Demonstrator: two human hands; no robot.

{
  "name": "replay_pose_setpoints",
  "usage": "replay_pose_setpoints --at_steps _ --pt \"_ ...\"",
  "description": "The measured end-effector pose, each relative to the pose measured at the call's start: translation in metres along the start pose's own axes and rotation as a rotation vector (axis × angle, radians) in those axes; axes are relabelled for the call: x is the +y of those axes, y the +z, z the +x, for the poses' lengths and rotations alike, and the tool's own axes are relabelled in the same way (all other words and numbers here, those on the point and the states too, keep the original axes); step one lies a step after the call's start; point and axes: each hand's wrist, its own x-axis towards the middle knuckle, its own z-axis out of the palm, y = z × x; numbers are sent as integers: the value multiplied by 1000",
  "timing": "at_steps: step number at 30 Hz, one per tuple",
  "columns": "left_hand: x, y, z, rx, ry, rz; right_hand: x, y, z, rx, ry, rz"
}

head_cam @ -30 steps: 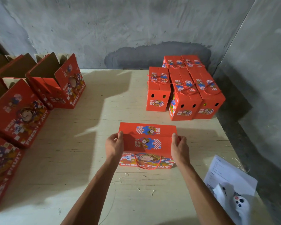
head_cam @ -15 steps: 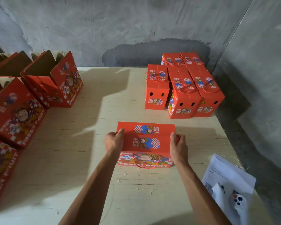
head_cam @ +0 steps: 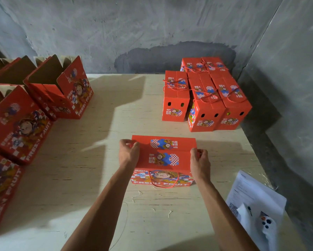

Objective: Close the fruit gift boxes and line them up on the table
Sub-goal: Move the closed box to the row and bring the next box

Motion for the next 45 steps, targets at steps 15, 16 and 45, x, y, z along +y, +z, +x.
replay_pose_setpoints --at_steps 15,16,45 --pt "14 -6 21 -402 -288 60 -2 5 1 67 -4 -11" --pt "13 -7 22 -409 -284 33 -1 5 1 63 -8 -15" --pt "-28 -11 11 -360 -22 -158 7 1 -1 17 -97 -120"
